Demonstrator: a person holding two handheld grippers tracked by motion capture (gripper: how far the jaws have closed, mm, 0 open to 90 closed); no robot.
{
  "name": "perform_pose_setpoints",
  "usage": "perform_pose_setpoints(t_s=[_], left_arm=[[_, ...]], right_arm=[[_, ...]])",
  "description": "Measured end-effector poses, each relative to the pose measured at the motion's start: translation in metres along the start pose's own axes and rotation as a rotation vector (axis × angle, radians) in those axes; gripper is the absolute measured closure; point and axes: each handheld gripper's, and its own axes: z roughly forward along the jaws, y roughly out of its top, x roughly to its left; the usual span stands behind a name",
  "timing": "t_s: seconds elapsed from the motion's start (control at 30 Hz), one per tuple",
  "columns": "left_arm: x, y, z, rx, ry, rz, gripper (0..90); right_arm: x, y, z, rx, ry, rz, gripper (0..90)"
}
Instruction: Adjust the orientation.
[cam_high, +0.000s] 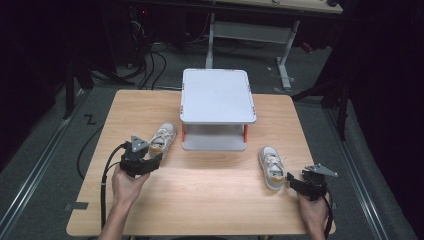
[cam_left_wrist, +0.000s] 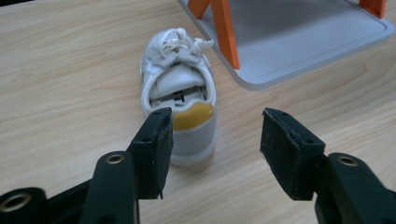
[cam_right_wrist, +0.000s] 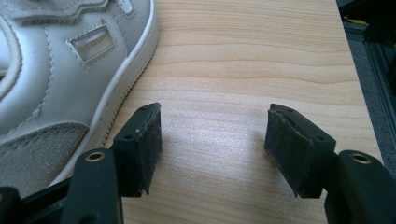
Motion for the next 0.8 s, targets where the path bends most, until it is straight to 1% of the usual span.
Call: perform_pose_setpoints(t_s=[0.03,0.07,0.13,0.27,0.3,0.33,0.4,0.47,0.57,0.6,0.67,0.8], left_arm=[[0.000,0.000,0.000,0.000,0.000,0.000,45.8],[0.000,0.004,0.004,0.010,-0.002,0.007,45.8],[0.000,0.012,0.011,0.019,0.005,0.020,46.7],[0.001,0.021,0.023,0.047,0.009,0.031,47.9],[0.001,0.022,0.027,0.057,0.003,0.027,48.4],[0.001,0.023,0.032,0.076,0.004,0.035,48.9],[0.000,0.024,0.039,0.099,0.002,0.036,49.9],[-0.001,0.024,0.045,0.115,0.006,0.044,50.5],[-0.001,0.025,0.053,0.125,0.006,0.035,51.9],[-0.001,0.025,0.055,0.133,0.005,0.038,52.8],[-0.004,0.025,0.058,0.137,0.022,0.047,54.7],[-0.001,0.026,0.060,0.140,0.042,0.026,63.2]], right_arm=[[0.000,0.000,0.000,0.000,0.000,0.000,36.5],[0.000,0.000,0.000,0.000,0.000,0.000,36.4],[0.000,0.000,0.000,0.000,0.001,0.000,36.4],[0.000,0.000,0.000,0.000,0.001,0.000,36.4],[0.000,0.000,0.000,0.000,0.001,0.000,36.4],[0.000,0.000,0.000,0.000,0.001,0.000,36.4],[0.000,0.000,0.000,-0.001,0.001,-0.002,36.4],[0.000,0.000,0.000,-0.001,0.002,-0.001,36.4],[0.000,0.000,0.000,0.000,0.002,-0.001,36.4],[0.000,0.000,0.000,-0.001,0.002,-0.001,36.4],[0.000,0.000,0.000,-0.001,0.002,-0.001,36.4],[0.000,0.000,0.000,-0.001,0.002,-0.001,36.3]])
